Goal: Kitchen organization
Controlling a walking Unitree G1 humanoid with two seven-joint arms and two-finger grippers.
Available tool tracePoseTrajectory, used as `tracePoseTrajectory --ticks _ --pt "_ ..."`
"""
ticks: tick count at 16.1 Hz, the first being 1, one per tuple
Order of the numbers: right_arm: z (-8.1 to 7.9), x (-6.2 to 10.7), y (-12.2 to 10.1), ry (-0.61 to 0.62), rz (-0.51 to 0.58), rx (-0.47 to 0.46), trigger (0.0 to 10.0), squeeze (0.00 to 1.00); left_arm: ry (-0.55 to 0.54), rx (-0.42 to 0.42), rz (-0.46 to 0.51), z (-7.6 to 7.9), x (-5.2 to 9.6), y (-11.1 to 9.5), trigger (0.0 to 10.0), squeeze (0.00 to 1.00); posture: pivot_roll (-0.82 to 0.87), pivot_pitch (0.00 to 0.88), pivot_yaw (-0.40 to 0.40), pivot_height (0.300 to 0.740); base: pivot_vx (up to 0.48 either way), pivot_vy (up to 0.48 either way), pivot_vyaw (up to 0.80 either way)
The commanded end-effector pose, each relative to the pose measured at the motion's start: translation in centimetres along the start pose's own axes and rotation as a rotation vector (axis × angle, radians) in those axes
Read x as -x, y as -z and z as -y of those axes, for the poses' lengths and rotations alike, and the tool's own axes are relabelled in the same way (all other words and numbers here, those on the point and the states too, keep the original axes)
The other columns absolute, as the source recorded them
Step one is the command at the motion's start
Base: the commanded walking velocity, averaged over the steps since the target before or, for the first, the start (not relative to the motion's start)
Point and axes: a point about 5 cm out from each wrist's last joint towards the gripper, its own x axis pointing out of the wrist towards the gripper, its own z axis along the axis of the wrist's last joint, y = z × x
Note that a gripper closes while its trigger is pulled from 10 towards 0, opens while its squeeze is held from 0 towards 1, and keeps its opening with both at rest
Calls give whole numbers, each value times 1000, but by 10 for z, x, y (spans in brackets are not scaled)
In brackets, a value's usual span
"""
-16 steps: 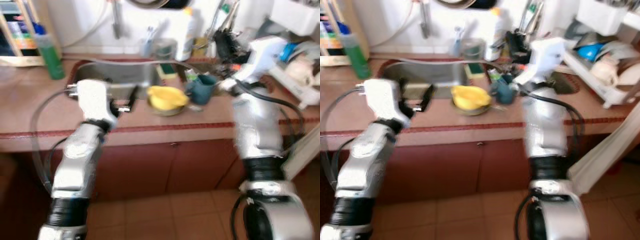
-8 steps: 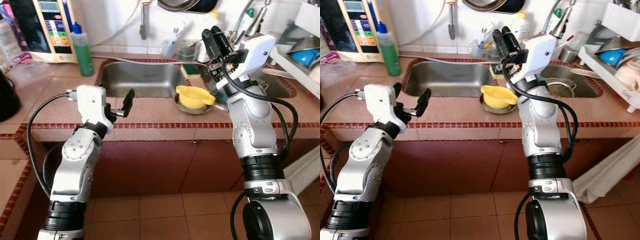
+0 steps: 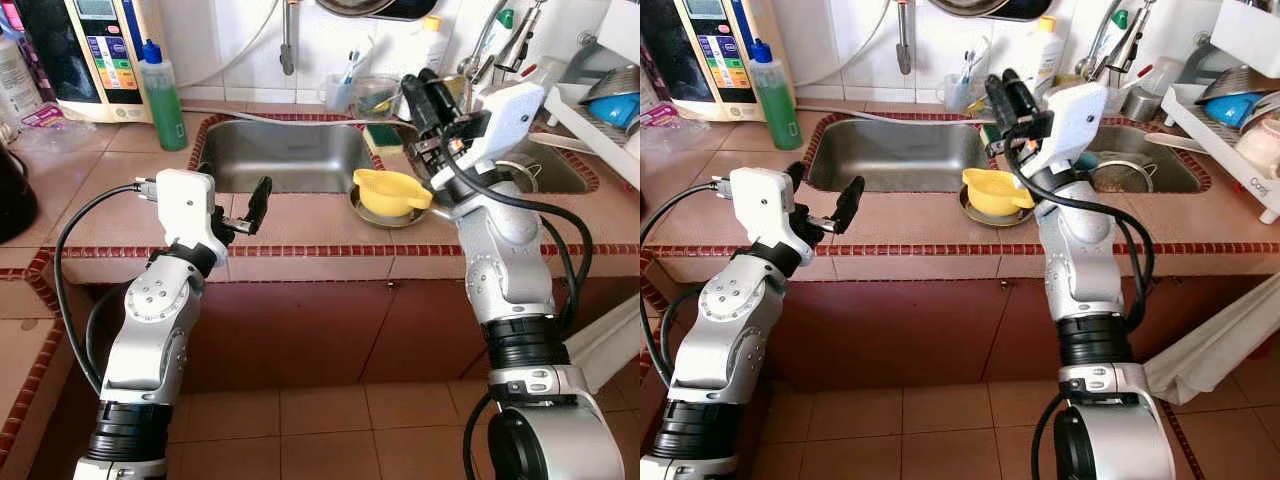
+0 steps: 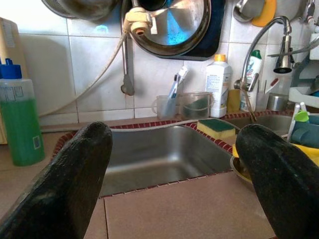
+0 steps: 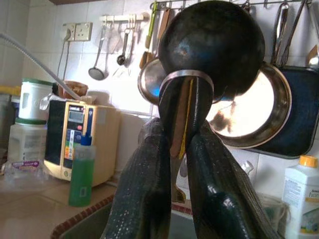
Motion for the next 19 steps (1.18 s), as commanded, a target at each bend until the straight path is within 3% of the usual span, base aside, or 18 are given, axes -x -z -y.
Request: tracePoseTrajectory --ticks 1,15,19 --pt "-1 0 -6 -15 17 11 10000 0 11 -13 2 2 -1 0 10000 0 -50 0 -29 740 259 0 0" --pt "-4 1 -6 -41 16 16 10000 0 23 16 -18 7 3 5 10000 0 -44 0 -34 740 350 0 0" --pt "-6 1 -4 -50 -1 32 10000 0 18 17 -18 6 4 5 10000 0 -38 0 -36 740 375 0 714"
